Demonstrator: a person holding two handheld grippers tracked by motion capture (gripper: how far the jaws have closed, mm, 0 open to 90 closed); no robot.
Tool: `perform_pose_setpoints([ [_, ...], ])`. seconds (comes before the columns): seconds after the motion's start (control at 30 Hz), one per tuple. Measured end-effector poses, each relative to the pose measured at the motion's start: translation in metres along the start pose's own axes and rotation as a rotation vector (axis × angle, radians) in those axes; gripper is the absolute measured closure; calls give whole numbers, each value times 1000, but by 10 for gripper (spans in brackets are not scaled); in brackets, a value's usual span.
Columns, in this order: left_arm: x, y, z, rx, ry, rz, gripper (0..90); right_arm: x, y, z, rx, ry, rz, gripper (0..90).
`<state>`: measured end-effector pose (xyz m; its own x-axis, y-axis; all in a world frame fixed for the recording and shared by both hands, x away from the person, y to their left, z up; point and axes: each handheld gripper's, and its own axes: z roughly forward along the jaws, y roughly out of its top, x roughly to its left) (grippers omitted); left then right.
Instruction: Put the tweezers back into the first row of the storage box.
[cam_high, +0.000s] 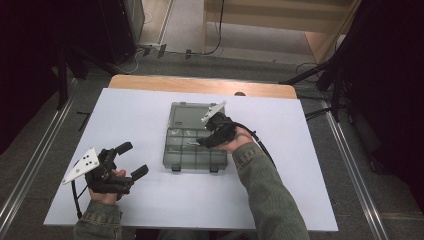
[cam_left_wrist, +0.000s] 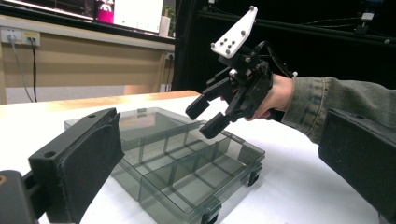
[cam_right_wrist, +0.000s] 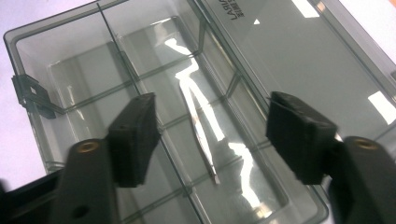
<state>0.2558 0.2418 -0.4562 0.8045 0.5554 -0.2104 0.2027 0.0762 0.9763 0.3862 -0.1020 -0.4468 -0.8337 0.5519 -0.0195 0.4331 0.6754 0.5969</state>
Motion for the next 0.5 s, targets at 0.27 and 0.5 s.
perform_pose_setpoints([
  [0.27,0,0,0,2,0,1,0,0,-2,-12,26,-9,103,135],
  [0.5,-1,0,0,-3,-2,4,0,6,-2,-31,34,-49,135,0],
])
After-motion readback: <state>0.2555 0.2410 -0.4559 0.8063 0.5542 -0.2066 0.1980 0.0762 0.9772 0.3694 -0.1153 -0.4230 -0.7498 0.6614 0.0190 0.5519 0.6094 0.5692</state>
